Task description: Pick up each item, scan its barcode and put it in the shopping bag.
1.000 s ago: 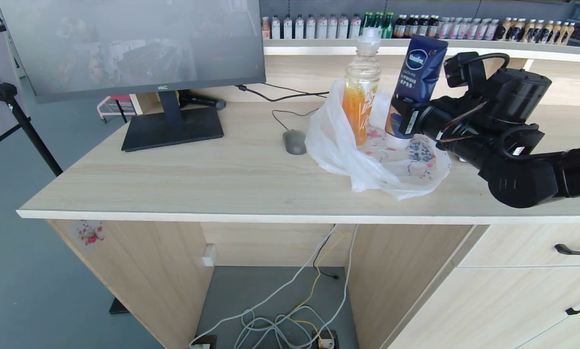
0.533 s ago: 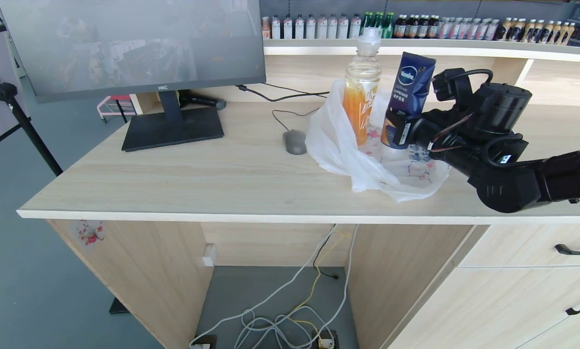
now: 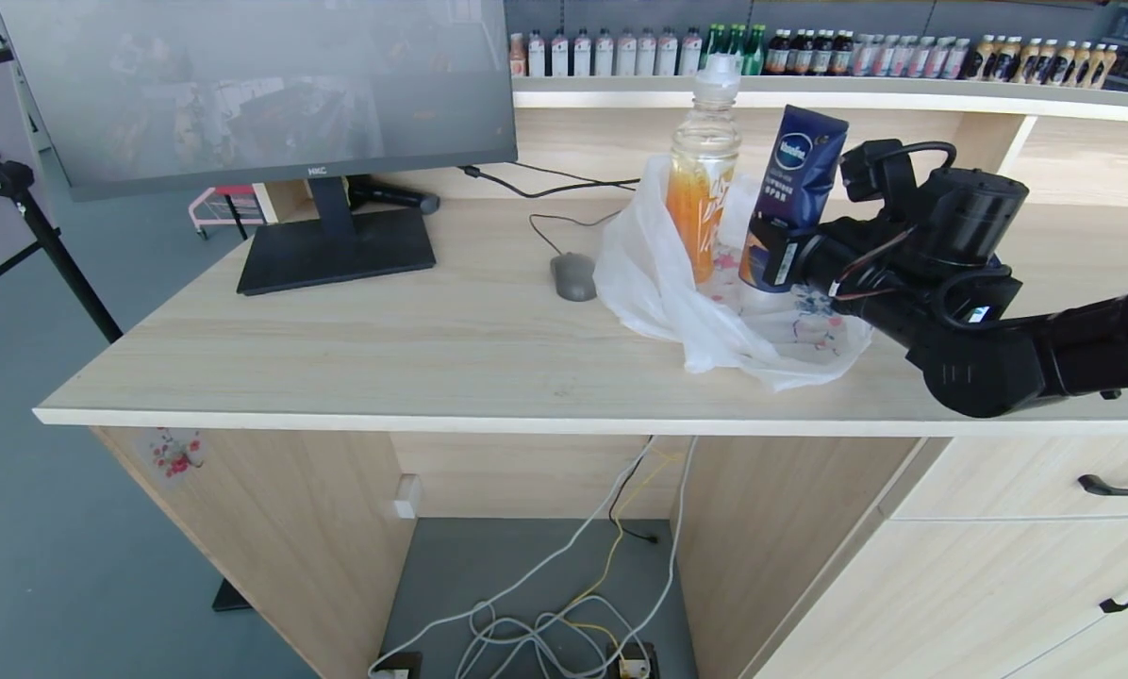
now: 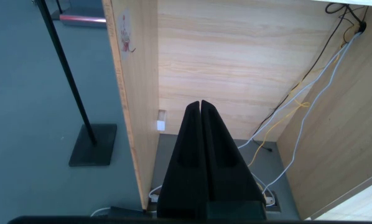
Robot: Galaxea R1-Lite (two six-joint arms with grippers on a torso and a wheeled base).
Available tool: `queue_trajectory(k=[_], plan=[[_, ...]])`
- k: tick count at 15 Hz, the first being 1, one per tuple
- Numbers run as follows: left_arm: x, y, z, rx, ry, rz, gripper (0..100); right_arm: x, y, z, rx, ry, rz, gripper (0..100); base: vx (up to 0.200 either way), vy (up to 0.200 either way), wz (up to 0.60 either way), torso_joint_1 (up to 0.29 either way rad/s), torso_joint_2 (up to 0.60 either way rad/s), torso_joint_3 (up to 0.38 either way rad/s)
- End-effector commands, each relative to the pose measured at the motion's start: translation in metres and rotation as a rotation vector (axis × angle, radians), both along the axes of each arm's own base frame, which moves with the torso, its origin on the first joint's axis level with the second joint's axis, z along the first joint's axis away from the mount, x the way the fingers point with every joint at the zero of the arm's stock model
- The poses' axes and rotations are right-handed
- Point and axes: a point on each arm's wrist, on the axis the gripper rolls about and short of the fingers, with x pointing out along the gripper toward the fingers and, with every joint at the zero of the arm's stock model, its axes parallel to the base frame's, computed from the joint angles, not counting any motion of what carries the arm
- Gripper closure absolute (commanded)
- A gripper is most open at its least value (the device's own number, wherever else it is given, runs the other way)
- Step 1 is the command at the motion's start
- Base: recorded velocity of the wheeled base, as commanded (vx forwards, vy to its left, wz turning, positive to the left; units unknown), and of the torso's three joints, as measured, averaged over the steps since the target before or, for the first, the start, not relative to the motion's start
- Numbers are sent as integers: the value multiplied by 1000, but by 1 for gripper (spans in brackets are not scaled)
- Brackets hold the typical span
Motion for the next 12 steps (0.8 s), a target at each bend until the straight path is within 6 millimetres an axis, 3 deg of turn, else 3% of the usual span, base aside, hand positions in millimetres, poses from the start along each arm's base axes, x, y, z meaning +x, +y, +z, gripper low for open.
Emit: queue_trajectory(k=[1, 11, 12], plan=[[0, 0, 0, 0, 0, 0, 100, 1, 1, -4, -3, 12, 1, 100, 0, 0, 0, 0, 0, 0], [0, 0, 0, 0, 0, 0, 100, 1, 1, -13, -10, 42, -1, 100, 0, 0, 0, 0, 0, 0], [0, 0, 0, 0, 0, 0, 100, 1, 0, -13, -10, 42, -2, 0, 0, 0, 0, 0, 0, 0]])
